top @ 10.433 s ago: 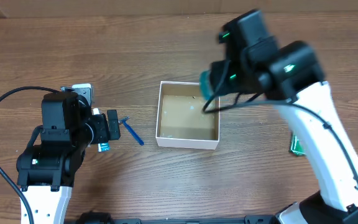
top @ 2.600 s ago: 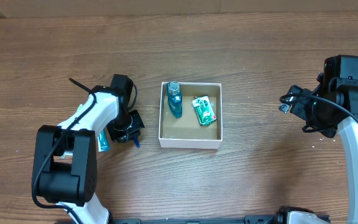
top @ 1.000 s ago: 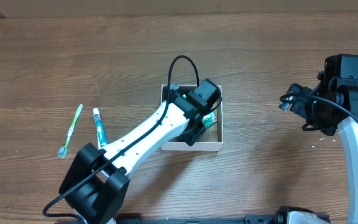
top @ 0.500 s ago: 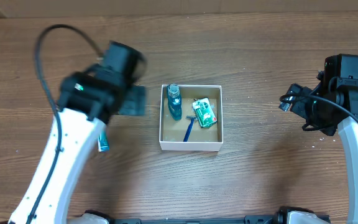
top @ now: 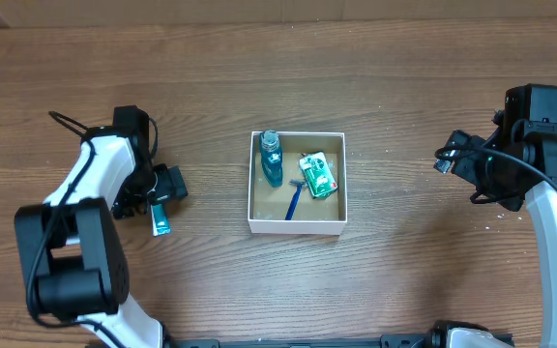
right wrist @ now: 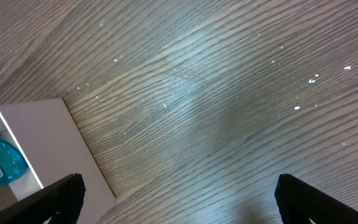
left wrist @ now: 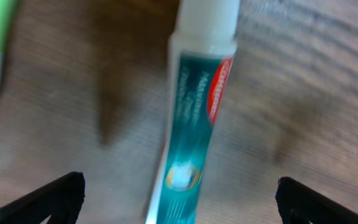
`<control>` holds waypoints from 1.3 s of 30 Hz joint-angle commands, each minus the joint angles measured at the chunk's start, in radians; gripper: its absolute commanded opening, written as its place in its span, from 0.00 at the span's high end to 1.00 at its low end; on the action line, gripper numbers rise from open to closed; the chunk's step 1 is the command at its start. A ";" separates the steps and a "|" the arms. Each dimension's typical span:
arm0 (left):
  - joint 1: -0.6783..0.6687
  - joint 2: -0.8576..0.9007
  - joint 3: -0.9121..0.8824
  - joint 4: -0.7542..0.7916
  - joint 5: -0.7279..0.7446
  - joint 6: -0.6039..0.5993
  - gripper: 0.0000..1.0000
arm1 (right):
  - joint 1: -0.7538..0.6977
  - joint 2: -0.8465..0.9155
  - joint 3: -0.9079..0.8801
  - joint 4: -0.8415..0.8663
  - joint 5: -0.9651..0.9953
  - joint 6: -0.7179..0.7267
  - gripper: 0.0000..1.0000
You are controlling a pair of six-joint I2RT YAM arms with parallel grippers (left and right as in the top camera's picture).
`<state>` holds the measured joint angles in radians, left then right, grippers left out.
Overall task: Pack container
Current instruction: 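Grasp the Colgate toothpaste tube with the left gripper, then place the toothpaste tube into the box and release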
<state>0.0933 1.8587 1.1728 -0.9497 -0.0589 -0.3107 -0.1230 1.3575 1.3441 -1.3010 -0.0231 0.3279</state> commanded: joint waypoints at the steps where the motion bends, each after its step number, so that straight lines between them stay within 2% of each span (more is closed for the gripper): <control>1: -0.001 0.068 -0.002 0.055 0.063 0.038 0.01 | -0.002 -0.009 0.001 0.003 -0.006 -0.011 0.00; 3: -0.001 0.083 -0.002 0.073 0.068 0.038 0.05 | -0.002 -0.009 0.001 0.000 -0.006 -0.011 0.00; 4: -0.001 0.083 -0.002 0.077 0.067 0.039 0.13 | -0.002 -0.009 0.001 0.001 -0.006 -0.011 0.00; 5: -0.001 0.083 -0.002 0.077 0.068 0.040 0.23 | -0.002 -0.009 0.001 0.002 -0.006 -0.011 0.00; 6: -0.001 0.083 -0.002 0.076 0.068 0.042 0.44 | -0.002 -0.009 0.001 0.002 -0.006 -0.011 0.00; 7: -0.001 0.083 -0.002 0.074 0.068 0.042 0.55 | -0.002 -0.009 0.001 0.002 -0.006 -0.011 0.00; 10: -0.002 0.083 -0.002 0.063 0.068 0.042 0.71 | -0.002 -0.009 0.001 0.002 -0.006 -0.011 0.00; 13: -0.002 0.083 -0.002 0.049 0.067 0.042 0.75 | -0.002 -0.009 0.001 0.002 -0.006 -0.011 0.00; 15: -0.002 0.079 0.006 0.032 0.067 0.042 0.88 | -0.002 -0.009 0.001 0.002 -0.006 -0.011 0.00; 16: -0.002 0.073 0.014 0.020 0.067 0.042 0.91 | -0.002 -0.009 0.001 0.002 -0.006 -0.011 0.00; 19: -0.010 0.009 0.054 -0.019 0.066 0.042 0.96 | -0.002 -0.009 0.001 0.002 -0.006 -0.011 0.00; 22: -0.059 -0.134 0.114 -0.053 0.059 0.050 0.96 | -0.002 -0.009 0.001 0.002 -0.006 -0.011 0.00; 25: -0.167 -0.299 0.166 -0.059 0.057 0.092 0.96 | -0.002 -0.009 0.001 0.003 -0.006 -0.011 0.00; 29: -0.440 -0.468 0.180 -0.011 0.026 0.267 0.96 | -0.002 -0.009 0.001 0.010 -0.006 -0.011 0.00; 34: -0.716 -0.443 0.177 -0.004 -0.132 0.460 0.96 | -0.002 -0.009 0.001 0.010 -0.007 -0.011 0.00; 39: -0.784 -0.303 0.177 0.044 -0.131 0.550 0.96 | -0.002 -0.009 0.001 0.010 -0.017 -0.011 0.00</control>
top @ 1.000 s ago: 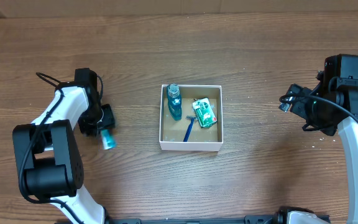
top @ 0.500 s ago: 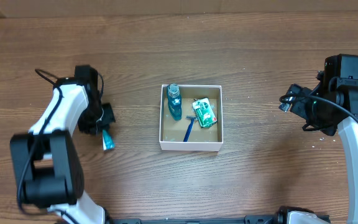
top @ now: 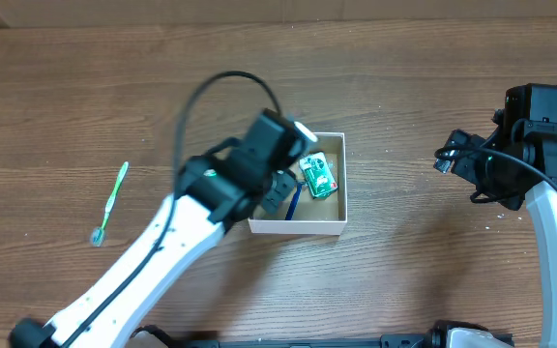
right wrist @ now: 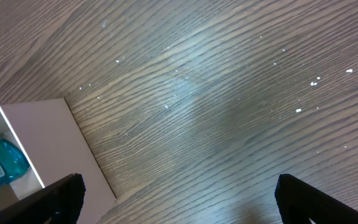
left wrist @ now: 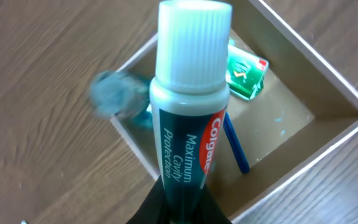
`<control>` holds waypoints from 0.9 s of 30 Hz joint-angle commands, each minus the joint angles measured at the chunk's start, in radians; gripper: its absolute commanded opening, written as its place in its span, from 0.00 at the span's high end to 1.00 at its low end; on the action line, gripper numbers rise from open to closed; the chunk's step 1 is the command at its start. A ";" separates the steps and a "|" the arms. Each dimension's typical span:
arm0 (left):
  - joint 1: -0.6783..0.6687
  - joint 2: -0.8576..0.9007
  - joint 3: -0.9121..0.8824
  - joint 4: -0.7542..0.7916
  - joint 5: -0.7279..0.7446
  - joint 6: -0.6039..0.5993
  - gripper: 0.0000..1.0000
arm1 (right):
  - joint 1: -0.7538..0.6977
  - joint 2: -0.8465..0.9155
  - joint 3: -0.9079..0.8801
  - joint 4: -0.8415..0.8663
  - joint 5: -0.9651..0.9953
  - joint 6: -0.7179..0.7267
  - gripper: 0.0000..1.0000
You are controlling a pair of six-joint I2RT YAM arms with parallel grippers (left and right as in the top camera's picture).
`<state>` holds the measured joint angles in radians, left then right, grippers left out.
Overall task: Pack container
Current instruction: 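Place the toothpaste tube into the box and release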
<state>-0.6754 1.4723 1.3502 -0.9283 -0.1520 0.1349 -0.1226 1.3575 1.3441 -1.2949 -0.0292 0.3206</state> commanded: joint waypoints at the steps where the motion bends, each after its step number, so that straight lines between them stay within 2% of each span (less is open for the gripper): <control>1: -0.014 0.112 0.000 0.030 -0.038 0.113 0.96 | -0.002 -0.009 0.001 0.003 -0.011 -0.004 0.00; 10: -0.040 0.304 0.000 0.062 -0.031 0.181 0.96 | -0.002 -0.009 0.001 0.008 -0.011 -0.004 0.00; 17: -0.041 0.388 0.000 0.095 0.003 0.176 0.93 | -0.002 -0.009 0.001 0.010 -0.011 -0.004 0.00; 19: -0.042 0.398 0.000 0.098 0.004 0.176 0.89 | -0.002 -0.009 0.001 0.009 -0.011 -0.004 0.00; 20: -0.042 0.398 0.000 0.098 0.003 0.176 0.82 | -0.002 -0.009 0.001 0.009 -0.011 -0.004 0.00; 21: -0.042 0.397 0.000 0.098 0.002 0.176 0.63 | -0.002 -0.009 0.001 0.009 -0.011 -0.004 0.00; 22: -0.042 0.397 0.001 0.095 -0.024 0.172 0.53 | -0.002 -0.009 0.001 0.009 -0.011 -0.004 0.00; 24: -0.050 0.395 0.013 0.084 -0.088 0.132 0.45 | -0.002 -0.009 0.001 0.009 -0.011 -0.004 0.00; 27: -0.072 0.370 0.090 -0.010 -0.100 0.084 0.45 | -0.002 -0.009 0.001 0.008 -0.011 -0.004 0.00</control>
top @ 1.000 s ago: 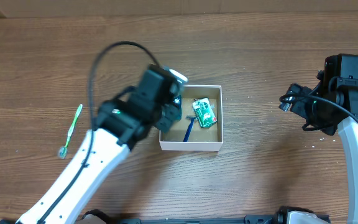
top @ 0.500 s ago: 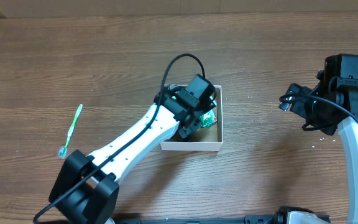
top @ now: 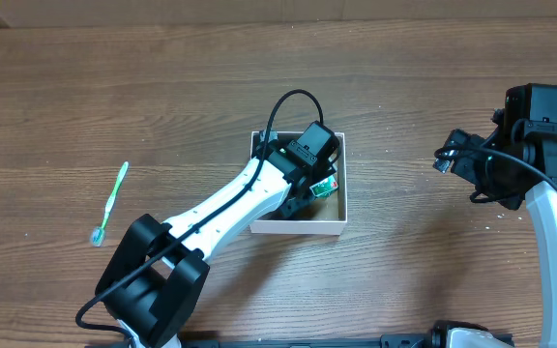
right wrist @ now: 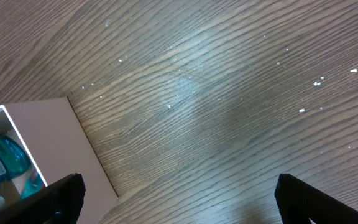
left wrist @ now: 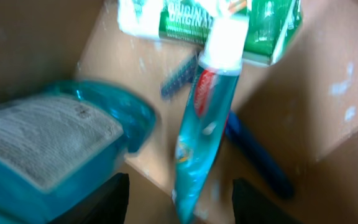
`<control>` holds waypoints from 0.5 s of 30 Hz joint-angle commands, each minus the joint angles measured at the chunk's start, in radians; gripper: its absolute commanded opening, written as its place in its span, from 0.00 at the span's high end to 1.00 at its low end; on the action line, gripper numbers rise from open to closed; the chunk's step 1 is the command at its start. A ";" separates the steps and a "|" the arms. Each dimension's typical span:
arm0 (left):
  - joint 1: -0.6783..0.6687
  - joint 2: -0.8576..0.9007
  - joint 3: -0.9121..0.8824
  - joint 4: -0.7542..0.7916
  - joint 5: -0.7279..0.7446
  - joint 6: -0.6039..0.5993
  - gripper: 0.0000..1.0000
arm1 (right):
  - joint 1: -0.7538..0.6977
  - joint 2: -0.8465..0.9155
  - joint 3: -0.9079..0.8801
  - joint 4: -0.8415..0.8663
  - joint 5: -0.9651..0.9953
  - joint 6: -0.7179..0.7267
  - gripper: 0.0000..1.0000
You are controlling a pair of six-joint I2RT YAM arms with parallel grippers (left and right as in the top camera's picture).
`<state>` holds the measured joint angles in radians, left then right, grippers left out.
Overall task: Pack container
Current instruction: 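Place the toothpaste tube into the box and release, then grasp the green toothbrush with the left gripper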
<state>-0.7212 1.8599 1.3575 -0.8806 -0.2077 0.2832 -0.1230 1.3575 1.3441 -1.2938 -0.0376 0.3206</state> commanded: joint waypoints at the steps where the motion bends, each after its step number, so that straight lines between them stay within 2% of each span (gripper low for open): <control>1: -0.034 -0.034 0.125 -0.109 -0.043 -0.101 0.44 | -0.002 -0.009 0.001 0.007 -0.002 -0.005 0.00; 5: -0.049 -0.147 0.272 -0.297 -0.045 -0.224 0.45 | -0.002 -0.009 0.001 0.008 -0.002 -0.008 0.00; 9: 0.016 -0.298 0.289 -0.367 -0.142 -0.362 0.41 | -0.002 -0.009 0.001 0.008 -0.002 -0.008 0.00; 12: 0.186 -0.379 0.288 -0.417 -0.169 -0.489 0.34 | -0.002 -0.009 0.001 0.008 -0.002 -0.008 0.00; 13: 0.247 -0.390 0.288 -0.427 -0.167 -0.523 0.29 | -0.002 -0.009 0.001 0.008 -0.002 -0.008 0.00; 14: 0.330 -0.396 0.288 -0.435 -0.153 -0.557 0.18 | -0.002 -0.009 0.001 0.008 -0.002 -0.008 0.00; 15: 0.425 -0.395 0.287 -0.436 -0.122 -0.569 0.14 | -0.002 -0.009 0.001 0.007 -0.002 -0.008 0.00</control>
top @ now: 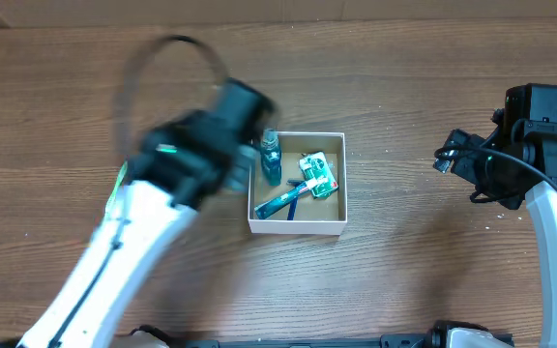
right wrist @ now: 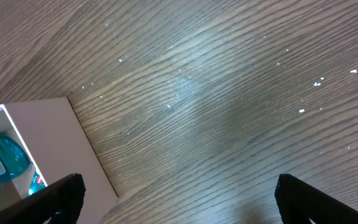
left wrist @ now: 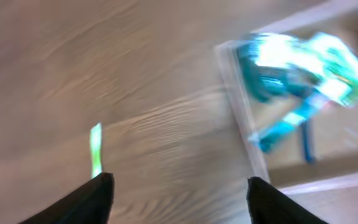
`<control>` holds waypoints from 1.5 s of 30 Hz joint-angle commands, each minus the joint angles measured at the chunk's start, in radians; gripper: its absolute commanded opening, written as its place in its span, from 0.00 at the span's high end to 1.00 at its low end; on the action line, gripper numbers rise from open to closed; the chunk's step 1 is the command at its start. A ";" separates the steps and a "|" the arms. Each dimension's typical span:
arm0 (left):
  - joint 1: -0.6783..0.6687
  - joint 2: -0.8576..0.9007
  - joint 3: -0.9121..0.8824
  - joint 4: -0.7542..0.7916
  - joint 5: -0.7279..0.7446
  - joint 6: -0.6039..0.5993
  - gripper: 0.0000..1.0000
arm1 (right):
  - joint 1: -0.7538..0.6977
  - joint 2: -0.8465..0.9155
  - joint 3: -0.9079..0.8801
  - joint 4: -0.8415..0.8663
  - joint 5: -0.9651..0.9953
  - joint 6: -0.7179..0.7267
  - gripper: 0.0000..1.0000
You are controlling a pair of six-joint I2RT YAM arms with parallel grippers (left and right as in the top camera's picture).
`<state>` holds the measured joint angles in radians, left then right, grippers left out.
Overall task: Pack container
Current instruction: 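Grasp the green toothbrush with the left gripper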
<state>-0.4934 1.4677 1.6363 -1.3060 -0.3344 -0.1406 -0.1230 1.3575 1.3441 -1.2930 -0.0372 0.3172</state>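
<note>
The white box (top: 296,225) holds a teal mouthwash bottle (top: 271,159), a green packet (top: 318,174), a blue razor (top: 295,196) and a teal toothpaste tube (top: 278,204) lying slantwise. My left gripper (left wrist: 178,202) is open and empty over bare table left of the box (left wrist: 244,118); its arm is blurred in the overhead view. A green toothbrush (left wrist: 96,149) lies further left, only its tip showing. My right gripper (right wrist: 179,199) stands open and empty over the table right of the box (right wrist: 36,155).
The wood table (top: 414,280) surrounds the box on all sides. The right arm (top: 520,155) stands at the right edge. The left arm (top: 153,213) reaches across the table's left half and covers most of the toothbrush from above.
My left gripper was low inside the box with the toothpaste tube just ahead of its open jaws. It is now outside, left of the box. The tube lies in the box.
My left gripper was open around the toothpaste tube on the table at the far left, beside the toothbrush. Then it held the tube upright above the box. Then it was inside the box, jaws open. Now it is out, empty. The right arm stayed still.
</note>
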 commanded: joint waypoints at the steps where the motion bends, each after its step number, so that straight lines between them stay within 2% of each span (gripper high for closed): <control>1: 0.279 0.002 0.001 -0.005 0.037 -0.144 0.13 | -0.002 -0.009 0.001 0.006 -0.003 -0.005 0.00; 4: 0.497 0.040 -0.050 0.014 0.082 -0.142 0.12 | -0.002 -0.009 0.001 0.005 -0.003 -0.005 0.00; 11: 0.740 0.195 -0.244 0.159 0.207 -0.032 0.10 | -0.002 -0.009 0.001 0.005 -0.003 -0.004 0.00; 17: 0.790 0.425 -0.296 0.240 0.224 0.016 0.10 | -0.002 -0.009 0.001 0.004 -0.003 -0.005 0.00; 28: 0.790 0.587 -0.297 0.323 0.277 0.093 0.12 | -0.002 -0.009 0.001 0.002 -0.003 -0.008 0.00; 30: 0.790 0.597 -0.299 0.319 0.277 0.092 0.19 | -0.002 -0.009 0.001 0.002 -0.003 -0.008 0.00; 31: 0.790 0.602 -0.299 0.311 0.277 0.092 0.37 | -0.002 -0.009 0.001 0.002 -0.003 -0.008 0.00; 32: 0.790 0.603 -0.299 0.304 0.283 0.092 0.47 | -0.002 -0.009 0.001 0.002 -0.003 -0.008 0.00; 34: 0.789 0.603 -0.299 0.295 0.284 0.092 0.60 | -0.002 -0.009 0.001 0.002 -0.003 -0.008 0.00; 35: 0.789 0.603 -0.299 0.290 0.284 0.092 0.63 | -0.002 -0.009 0.001 0.002 -0.003 -0.008 0.00; 36: 0.789 0.603 -0.299 0.286 0.284 0.092 0.71 | -0.002 -0.009 0.001 0.002 -0.003 -0.008 0.00; 40: 0.789 0.603 -0.299 0.276 0.284 0.085 0.91 | -0.002 -0.009 0.001 0.002 -0.003 -0.008 0.00; 45: 0.786 0.603 -0.299 0.264 0.284 0.079 0.96 | -0.002 -0.009 0.001 0.002 -0.003 -0.008 0.00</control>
<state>0.2924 2.0315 1.3434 -1.0321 -0.0444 -0.0525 -0.1226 1.3575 1.3441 -1.2953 -0.0376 0.3141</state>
